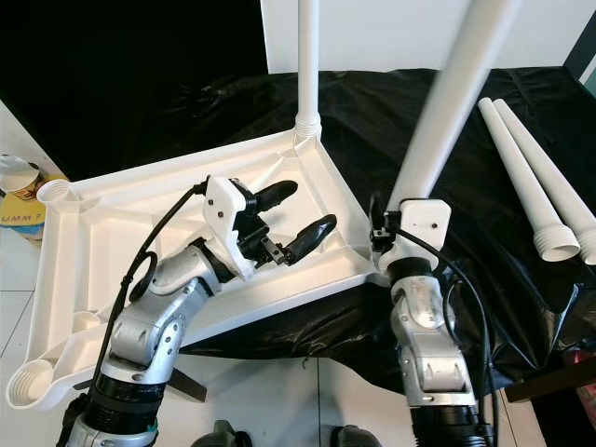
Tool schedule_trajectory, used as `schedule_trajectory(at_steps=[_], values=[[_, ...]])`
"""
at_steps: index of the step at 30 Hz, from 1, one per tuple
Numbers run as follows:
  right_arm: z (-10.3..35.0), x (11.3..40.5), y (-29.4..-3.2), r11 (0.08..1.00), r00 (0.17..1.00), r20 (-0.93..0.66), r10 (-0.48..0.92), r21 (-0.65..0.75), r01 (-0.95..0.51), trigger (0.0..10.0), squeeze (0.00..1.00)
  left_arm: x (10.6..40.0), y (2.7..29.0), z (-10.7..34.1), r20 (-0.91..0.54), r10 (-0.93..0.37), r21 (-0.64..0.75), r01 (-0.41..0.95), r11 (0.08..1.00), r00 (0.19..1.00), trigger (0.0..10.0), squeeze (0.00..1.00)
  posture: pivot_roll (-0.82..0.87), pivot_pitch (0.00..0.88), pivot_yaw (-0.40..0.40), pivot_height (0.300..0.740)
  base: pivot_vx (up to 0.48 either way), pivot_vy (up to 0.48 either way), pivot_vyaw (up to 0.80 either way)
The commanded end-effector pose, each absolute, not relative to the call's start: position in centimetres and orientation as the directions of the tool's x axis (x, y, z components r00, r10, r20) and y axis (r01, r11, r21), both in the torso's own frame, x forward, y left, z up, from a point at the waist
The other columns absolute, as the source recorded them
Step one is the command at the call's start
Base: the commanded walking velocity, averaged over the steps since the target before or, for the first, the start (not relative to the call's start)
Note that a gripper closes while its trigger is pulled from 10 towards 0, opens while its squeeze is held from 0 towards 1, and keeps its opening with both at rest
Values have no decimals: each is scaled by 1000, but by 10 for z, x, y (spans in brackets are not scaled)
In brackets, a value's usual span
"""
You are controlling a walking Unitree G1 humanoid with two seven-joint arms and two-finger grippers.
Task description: Building children table
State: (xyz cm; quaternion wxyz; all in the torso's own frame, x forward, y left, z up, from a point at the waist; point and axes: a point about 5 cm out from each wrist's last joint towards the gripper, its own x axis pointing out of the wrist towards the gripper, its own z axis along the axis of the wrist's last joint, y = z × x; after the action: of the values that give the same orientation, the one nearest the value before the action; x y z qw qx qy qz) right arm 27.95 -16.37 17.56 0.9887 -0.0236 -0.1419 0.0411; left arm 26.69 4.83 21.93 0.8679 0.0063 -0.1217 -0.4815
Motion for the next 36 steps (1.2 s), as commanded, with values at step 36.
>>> schedule_trajectory(at_steps=[36], values=[[180,296,-155,637,668,-15,744,-284,-716,10000,0,259,31,272,200,-977,215,970,113,69,10000,0,21,48,10,740,0,0,0]])
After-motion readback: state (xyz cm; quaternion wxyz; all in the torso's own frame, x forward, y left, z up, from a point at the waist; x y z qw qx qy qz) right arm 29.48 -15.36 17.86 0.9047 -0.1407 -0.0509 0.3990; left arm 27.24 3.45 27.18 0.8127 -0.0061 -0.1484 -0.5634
